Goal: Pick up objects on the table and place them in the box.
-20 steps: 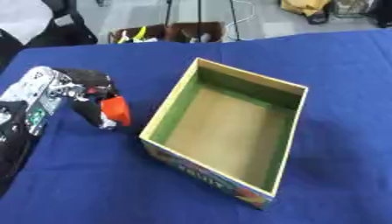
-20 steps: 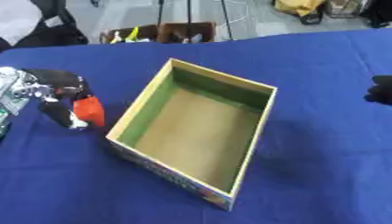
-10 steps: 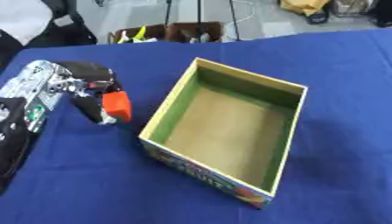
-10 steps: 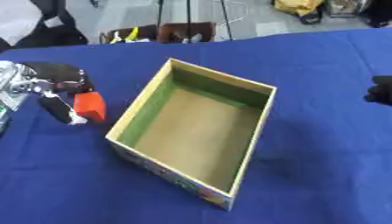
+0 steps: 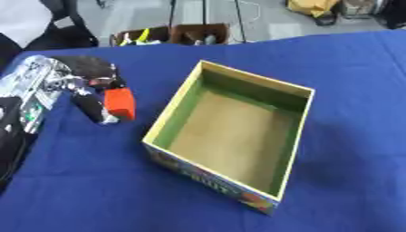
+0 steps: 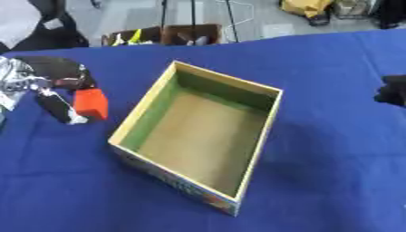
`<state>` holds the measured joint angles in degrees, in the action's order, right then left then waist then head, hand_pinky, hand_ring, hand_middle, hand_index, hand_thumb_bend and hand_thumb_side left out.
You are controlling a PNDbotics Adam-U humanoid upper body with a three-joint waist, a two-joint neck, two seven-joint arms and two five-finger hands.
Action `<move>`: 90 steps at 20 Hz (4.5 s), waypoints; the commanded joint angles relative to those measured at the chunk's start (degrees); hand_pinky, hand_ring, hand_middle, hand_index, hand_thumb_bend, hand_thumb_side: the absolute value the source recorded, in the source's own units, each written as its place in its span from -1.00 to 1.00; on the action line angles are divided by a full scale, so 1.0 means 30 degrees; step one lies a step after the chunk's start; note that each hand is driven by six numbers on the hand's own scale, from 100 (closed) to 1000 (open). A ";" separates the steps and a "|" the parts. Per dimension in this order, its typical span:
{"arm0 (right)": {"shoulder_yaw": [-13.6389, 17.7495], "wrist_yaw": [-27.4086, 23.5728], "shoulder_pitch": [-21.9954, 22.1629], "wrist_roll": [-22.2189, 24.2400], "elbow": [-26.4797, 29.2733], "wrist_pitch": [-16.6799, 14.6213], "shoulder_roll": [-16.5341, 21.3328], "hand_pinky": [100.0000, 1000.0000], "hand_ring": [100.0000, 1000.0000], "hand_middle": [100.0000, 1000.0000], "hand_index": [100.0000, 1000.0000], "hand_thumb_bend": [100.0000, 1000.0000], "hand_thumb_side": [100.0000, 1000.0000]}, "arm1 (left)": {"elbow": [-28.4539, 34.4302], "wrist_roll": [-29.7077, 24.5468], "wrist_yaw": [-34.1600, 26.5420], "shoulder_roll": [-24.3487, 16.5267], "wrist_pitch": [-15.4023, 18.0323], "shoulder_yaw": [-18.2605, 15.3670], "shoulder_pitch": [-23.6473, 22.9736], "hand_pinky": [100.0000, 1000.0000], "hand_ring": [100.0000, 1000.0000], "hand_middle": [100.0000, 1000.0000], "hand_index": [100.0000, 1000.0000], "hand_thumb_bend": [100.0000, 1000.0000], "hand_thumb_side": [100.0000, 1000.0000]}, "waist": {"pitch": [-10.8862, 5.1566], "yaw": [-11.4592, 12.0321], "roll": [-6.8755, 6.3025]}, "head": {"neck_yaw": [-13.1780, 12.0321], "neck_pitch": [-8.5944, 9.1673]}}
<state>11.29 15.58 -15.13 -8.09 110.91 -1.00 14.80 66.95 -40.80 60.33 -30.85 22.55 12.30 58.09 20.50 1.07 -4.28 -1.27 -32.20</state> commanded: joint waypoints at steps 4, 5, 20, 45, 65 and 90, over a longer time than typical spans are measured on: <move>-0.0001 -0.0071 -0.0156 0.0018 0.0271 -0.0030 0.0191 0.38 0.12 0.02 0.35 -0.11 1.00 | 0.2325 0.0643 -0.1262 0.0415 0.1219 -0.0328 0.1583 -0.74 -0.23 -0.30 0.09 -1.00 -0.14 | -0.0787 -0.0029 0.0078 | 0.0487 -0.0209; 0.0013 -0.0053 -0.0159 0.0001 0.0275 -0.0017 0.0192 0.37 0.11 0.02 0.35 -0.11 1.00 | 0.2832 0.0952 -0.1574 0.0479 0.1525 -0.0290 0.1703 -0.76 -0.24 -0.31 0.09 -1.00 -0.15 | -0.0827 -0.0028 0.0072 | 0.0516 -0.0204; -0.0125 -0.0233 -0.0308 0.0024 0.0371 -0.0027 0.0050 0.37 0.11 0.02 0.35 -0.11 1.00 | 0.7173 -0.1390 -0.5237 0.2789 -0.0991 0.0324 0.2758 -0.81 -0.26 -0.36 0.05 -1.00 -0.14 | -0.0980 -0.0442 0.0030 | 0.0186 -0.0177; -0.0257 -0.0331 -0.0829 0.0022 0.0525 0.0028 -0.0118 0.38 0.12 0.02 0.35 -0.11 1.00 | 0.3947 -0.0347 0.2675 0.6711 0.0321 0.2024 0.1523 -0.68 -0.21 -0.30 0.06 -1.00 -0.17 | -0.0310 -0.0987 0.0015 | -0.0275 0.0666; -0.0251 -0.0297 -0.0840 -0.0008 0.0522 0.0046 -0.0127 0.38 0.12 0.02 0.35 -0.12 1.00 | 0.1613 -0.3648 0.3729 0.7074 0.1045 0.1867 0.1228 0.07 0.47 0.62 1.00 -0.31 0.64 | -0.0317 -0.0904 0.0057 | -0.0073 0.0493; 0.0207 -0.0316 -0.0541 -0.0704 0.0558 0.0127 -0.0411 0.37 0.11 0.01 0.34 -0.09 1.00 | 1.1407 0.2037 -0.1509 0.6600 -0.5019 -0.5322 -0.1636 -0.86 -0.22 -0.23 0.25 -1.00 0.65 | -0.1209 0.0523 0.1015 | 0.1402 -0.0353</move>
<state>11.39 14.95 -16.15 -9.88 111.29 -0.59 13.15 98.52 -35.81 57.06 -10.73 8.61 -2.67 52.42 18.17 2.68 -1.29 2.68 -32.76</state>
